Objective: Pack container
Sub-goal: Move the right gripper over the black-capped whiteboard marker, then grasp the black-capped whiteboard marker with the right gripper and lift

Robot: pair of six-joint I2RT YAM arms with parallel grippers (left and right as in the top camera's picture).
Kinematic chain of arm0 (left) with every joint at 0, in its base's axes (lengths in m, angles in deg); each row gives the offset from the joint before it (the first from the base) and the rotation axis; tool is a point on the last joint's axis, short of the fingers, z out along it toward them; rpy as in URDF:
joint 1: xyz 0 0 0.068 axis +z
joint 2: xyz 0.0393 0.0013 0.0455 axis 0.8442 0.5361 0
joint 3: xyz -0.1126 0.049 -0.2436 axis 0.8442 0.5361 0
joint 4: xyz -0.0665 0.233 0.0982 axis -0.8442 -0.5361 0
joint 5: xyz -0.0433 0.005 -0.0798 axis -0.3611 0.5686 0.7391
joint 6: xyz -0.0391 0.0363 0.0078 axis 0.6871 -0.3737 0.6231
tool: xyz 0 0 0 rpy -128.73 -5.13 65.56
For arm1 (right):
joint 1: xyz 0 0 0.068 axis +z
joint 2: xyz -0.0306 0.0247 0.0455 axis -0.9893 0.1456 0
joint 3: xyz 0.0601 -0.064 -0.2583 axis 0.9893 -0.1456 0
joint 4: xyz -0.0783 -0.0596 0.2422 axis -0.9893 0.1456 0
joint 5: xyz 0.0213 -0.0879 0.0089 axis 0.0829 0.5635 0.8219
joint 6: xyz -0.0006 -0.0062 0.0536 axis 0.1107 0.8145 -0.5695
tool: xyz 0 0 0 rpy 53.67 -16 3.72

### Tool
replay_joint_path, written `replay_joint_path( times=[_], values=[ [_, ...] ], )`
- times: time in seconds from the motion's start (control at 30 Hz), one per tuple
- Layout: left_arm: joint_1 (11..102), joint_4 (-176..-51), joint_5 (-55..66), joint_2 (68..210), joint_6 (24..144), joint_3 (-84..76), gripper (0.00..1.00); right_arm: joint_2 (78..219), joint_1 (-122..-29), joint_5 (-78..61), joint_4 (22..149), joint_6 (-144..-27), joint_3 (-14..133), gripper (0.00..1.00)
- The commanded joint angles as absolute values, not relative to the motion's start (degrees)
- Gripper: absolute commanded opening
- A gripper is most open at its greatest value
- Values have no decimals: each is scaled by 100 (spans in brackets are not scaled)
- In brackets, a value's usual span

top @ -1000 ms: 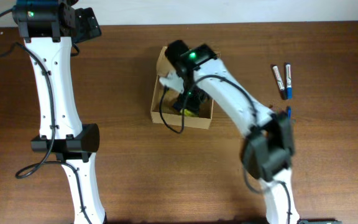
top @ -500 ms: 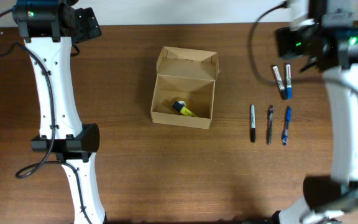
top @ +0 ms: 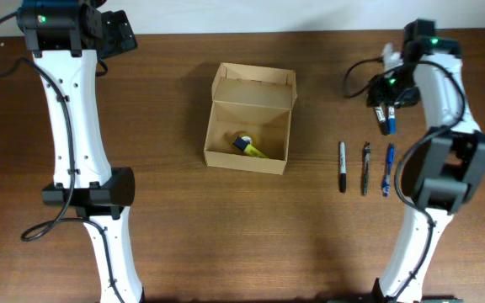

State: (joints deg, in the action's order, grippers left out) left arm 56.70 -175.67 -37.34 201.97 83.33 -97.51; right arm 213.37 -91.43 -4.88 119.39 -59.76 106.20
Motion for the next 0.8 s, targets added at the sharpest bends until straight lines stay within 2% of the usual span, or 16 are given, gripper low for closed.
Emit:
replay_joint_path(
  times=[0.0, 0.77],
  values=[
    [5690, -17569, -3758, 20147, 8247, -9732, 100, 21415, -9091, -588, 11869, -5733, 10637, 54],
    [5690, -17569, -3758, 20147, 8245, -9732, 100, 21710, -9178, -438, 11425, -5528, 10637, 54]
  ],
)
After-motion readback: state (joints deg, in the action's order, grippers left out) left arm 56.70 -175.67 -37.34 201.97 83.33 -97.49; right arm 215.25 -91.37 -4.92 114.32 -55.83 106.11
